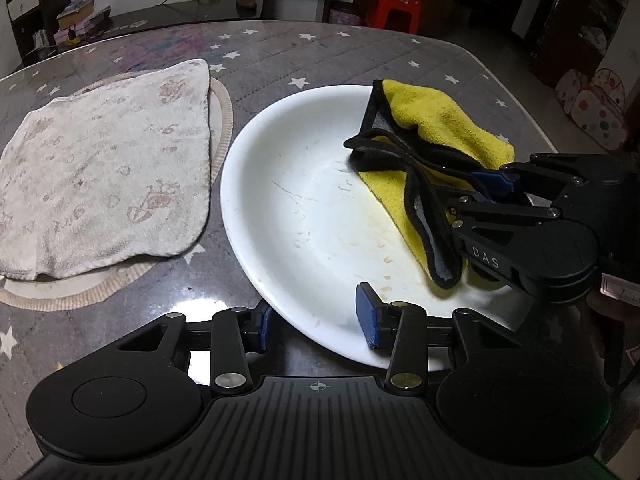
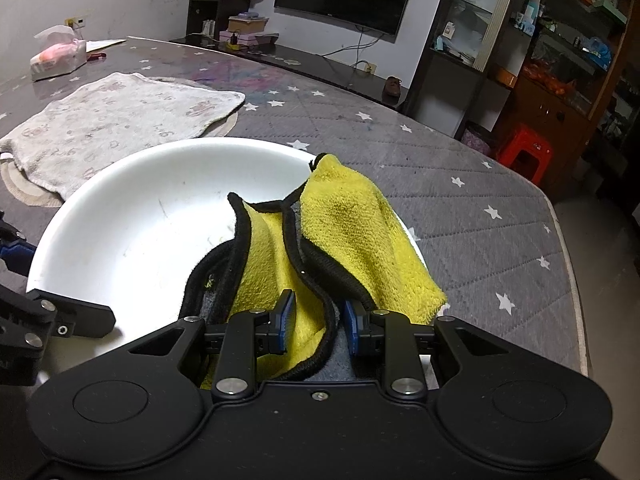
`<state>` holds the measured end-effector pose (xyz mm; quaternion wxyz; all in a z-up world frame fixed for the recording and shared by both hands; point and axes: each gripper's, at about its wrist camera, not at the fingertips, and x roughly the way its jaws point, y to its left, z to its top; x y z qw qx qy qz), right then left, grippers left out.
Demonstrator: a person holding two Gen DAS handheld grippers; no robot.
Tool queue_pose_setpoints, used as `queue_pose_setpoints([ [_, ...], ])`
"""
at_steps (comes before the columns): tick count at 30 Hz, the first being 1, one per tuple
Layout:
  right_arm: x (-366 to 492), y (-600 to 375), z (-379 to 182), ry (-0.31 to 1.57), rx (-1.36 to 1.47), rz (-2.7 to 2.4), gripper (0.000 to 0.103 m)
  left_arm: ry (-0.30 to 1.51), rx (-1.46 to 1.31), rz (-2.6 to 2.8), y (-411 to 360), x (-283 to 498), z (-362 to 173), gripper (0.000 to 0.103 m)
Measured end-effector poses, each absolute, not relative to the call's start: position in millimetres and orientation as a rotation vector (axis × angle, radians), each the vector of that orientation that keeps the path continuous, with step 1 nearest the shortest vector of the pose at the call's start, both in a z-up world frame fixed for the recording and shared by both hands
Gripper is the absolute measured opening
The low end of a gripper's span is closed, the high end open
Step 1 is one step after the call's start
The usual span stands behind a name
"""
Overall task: Clean bowl
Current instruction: 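Wipe the cloth in circles over the bowl bottom with the right tool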
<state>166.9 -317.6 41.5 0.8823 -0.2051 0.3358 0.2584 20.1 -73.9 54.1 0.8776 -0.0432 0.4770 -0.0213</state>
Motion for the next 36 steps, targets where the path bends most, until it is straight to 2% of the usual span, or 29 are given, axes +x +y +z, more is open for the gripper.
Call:
queue_pose_setpoints([
  [36,177.2,-311.5,41.1,0.698,-0.43,0.524,0.028,0.988,-0.029,-0.093,-62.1,30.1,53.5,0.04],
])
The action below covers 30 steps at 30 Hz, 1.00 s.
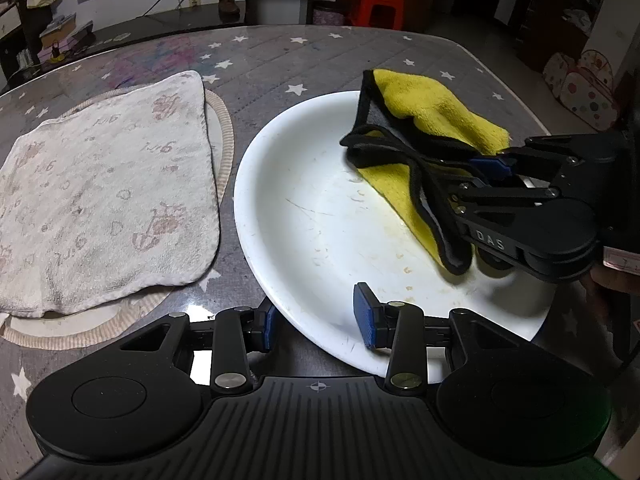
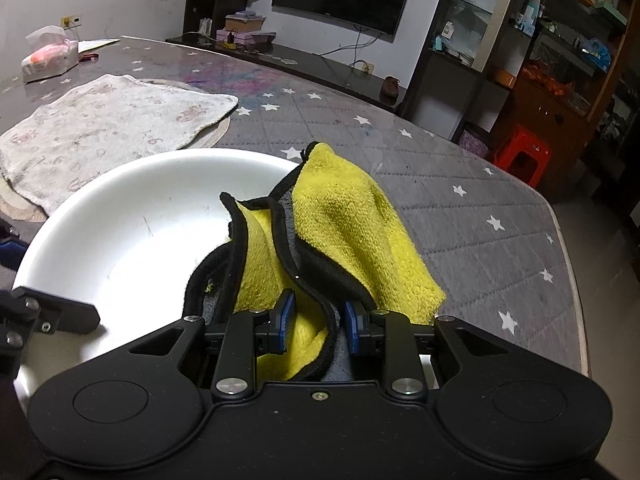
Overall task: Clean bowl
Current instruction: 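Wipe the cloth in circles over the bowl bottom with the right tool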
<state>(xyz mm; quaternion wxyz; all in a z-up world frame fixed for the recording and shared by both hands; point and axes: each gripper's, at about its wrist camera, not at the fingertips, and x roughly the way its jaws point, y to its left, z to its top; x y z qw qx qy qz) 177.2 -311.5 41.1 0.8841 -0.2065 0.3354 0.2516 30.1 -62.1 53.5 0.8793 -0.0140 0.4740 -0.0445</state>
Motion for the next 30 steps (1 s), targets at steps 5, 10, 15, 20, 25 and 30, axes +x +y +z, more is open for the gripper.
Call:
queue_pose_setpoints([
  [5,169.9,-316.4,41.2,0.698,-0.425,0.523,0.028,0.98,-0.016,-0.1,-63.1,26.1,55.2,0.04],
  [10,161.2,-321.4,41.1,0.698,-0.421,0.523,0.028,0.979,-0.011,-0.097,-64.2,25.3,55.2,0.04],
  [15,152.6,-323.8,42.2,0.707,-0.425,0.534,0.028,0.98,-0.009,-0.1,-64.0,25.8,54.9,0.04],
  [20,146.9,-325.4,43.5,0.719,-0.426,0.555,0.028,0.981,-0.011,-0.103,-63.0,25.8,54.8,0.04],
  [25,145.5,-324.7,43.3,0.719,-0.425,0.562,0.028,0.979,-0.004,-0.099,-64.3,25.3,54.7,0.04],
  [30,149.3,-327.2,43.5,0.723,-0.406,0.567,0.028,0.979,-0.003,-0.099,-64.3,25.6,54.7,0.04],
])
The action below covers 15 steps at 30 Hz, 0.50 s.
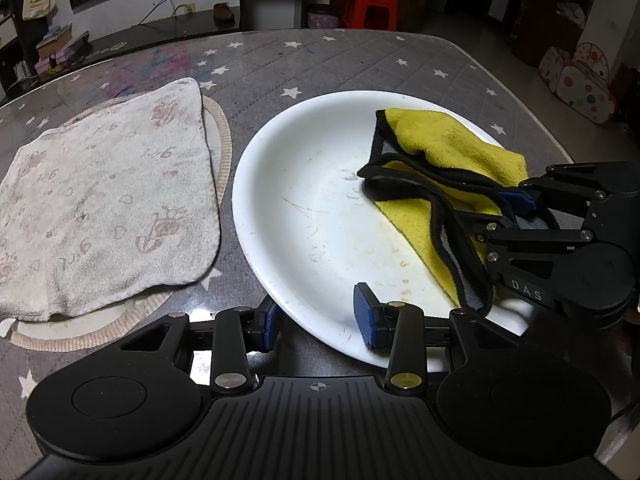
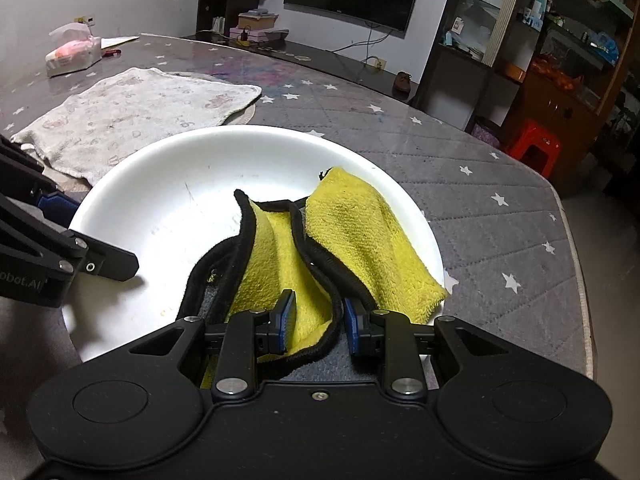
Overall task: Clean bowl
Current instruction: 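Wipe the cloth in circles over the bowl bottom with the right tool, then scrub the cloth along the bowl wall near the rim with the right tool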
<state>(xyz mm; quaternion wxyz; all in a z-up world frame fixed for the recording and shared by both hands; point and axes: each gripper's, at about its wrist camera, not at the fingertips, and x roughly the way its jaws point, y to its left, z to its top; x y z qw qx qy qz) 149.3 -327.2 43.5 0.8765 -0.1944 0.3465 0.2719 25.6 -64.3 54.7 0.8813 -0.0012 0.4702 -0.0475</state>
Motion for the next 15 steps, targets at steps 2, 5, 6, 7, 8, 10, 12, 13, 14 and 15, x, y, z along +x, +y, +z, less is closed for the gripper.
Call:
queue_pose_setpoints([
  [2,151.5,-325.8,43.3,0.722,-0.402,0.566,0.028,0.979,-0.001,-0.102,-62.9,26.4,54.7,0.04],
  [5,155.2,-323.0,43.0,0.719,-0.4,0.563,0.028,0.979,-0.005,-0.099,-65.1,25.2,54.4,0.04],
  [6,156.4,-322.1,42.9,0.719,-0.4,0.562,0.028,0.979,-0.005,-0.099,-65.0,25.1,54.6,0.041],
  [7,157.6,-321.2,42.8,0.718,-0.399,0.561,0.028,0.979,-0.004,-0.1,-64.3,25.8,55.1,0.041],
  [8,158.8,-320.3,42.6,0.717,-0.398,0.56,0.028,0.979,-0.004,-0.1,-64.2,25.9,55.1,0.041],
  [10,161.3,-318.5,42.4,0.715,-0.397,0.558,0.028,0.979,-0.004,-0.1,-64.1,25.8,55.1,0.041],
  [12,163.7,-316.7,42.2,0.714,-0.395,0.556,0.028,0.978,-0.004,-0.099,-63.9,25.5,55.0,0.041],
  [13,164.9,-315.8,42.1,0.713,-0.395,0.555,0.028,0.978,-0.005,-0.099,-63.8,25.2,55.0,0.041],
  [14,166.1,-314.9,42.0,0.712,-0.394,0.554,0.028,0.978,-0.005,-0.098,-63.8,24.9,54.9,0.041],
  [15,167.3,-314.0,41.9,0.711,-0.393,0.553,0.028,0.978,-0.007,-0.096,-63.8,24.9,54.8,0.041],
])
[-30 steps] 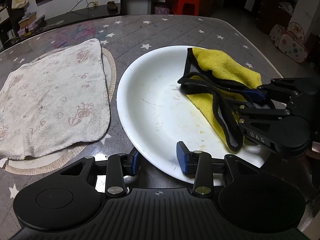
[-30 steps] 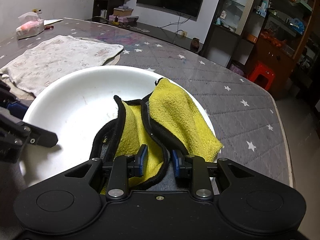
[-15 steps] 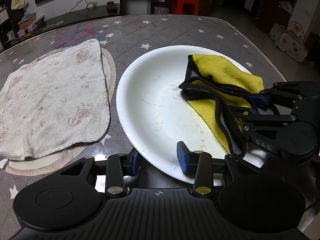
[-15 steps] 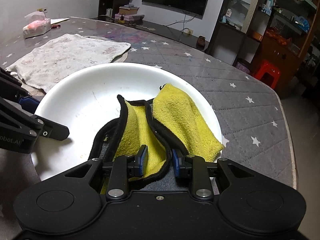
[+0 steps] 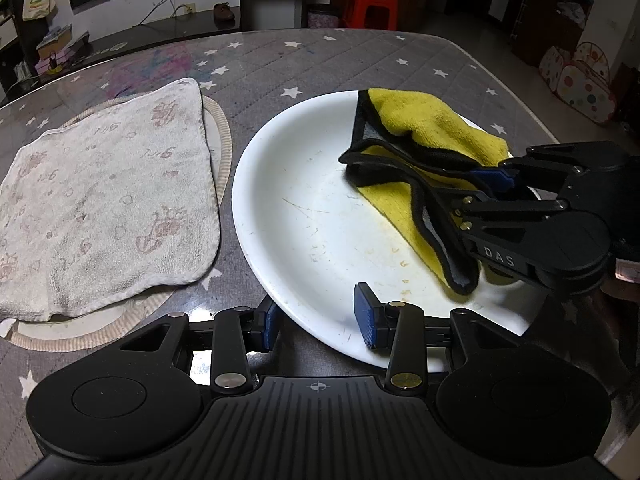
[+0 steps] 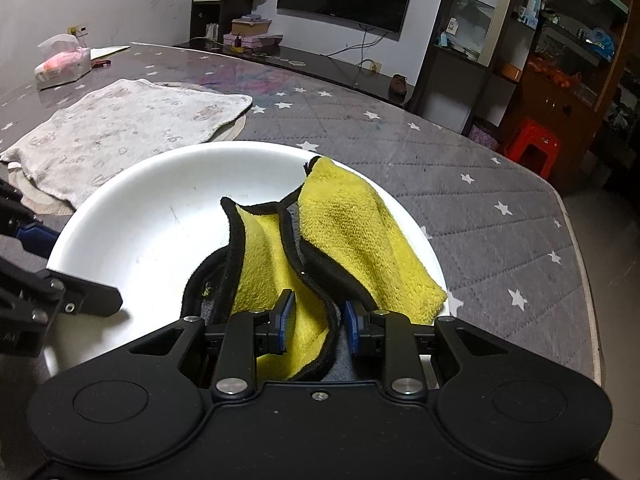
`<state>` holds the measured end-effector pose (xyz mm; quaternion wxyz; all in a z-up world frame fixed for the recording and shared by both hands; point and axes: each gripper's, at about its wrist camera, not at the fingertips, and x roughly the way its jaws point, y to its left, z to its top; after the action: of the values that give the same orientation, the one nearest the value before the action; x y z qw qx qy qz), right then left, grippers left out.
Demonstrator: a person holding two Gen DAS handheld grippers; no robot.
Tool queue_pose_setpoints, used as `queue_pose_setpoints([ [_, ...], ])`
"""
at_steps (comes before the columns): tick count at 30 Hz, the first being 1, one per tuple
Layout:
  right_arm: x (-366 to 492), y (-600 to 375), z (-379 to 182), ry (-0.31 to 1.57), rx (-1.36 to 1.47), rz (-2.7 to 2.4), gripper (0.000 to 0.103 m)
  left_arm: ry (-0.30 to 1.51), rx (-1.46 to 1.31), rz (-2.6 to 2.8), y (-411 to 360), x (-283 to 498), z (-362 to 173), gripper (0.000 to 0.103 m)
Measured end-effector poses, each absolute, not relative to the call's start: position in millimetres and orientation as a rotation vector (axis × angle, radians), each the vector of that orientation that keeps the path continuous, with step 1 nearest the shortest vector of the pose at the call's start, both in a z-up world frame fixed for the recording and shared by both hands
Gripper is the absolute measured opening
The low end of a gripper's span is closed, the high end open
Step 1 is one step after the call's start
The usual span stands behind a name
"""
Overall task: Clean bowl
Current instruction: 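Scrub the cloth along the bowl wall near the rim with the right tool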
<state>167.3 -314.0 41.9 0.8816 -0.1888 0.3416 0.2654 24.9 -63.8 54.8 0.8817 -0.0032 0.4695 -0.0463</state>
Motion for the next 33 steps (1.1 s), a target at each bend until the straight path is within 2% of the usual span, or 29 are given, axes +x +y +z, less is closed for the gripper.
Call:
queue_pose_setpoints([
  [33,178.0,-314.6,39.0,0.685,-0.407,0.524,0.028,1.021,-0.185,-0.012,-71.8,16.3,54.6,0.049],
])
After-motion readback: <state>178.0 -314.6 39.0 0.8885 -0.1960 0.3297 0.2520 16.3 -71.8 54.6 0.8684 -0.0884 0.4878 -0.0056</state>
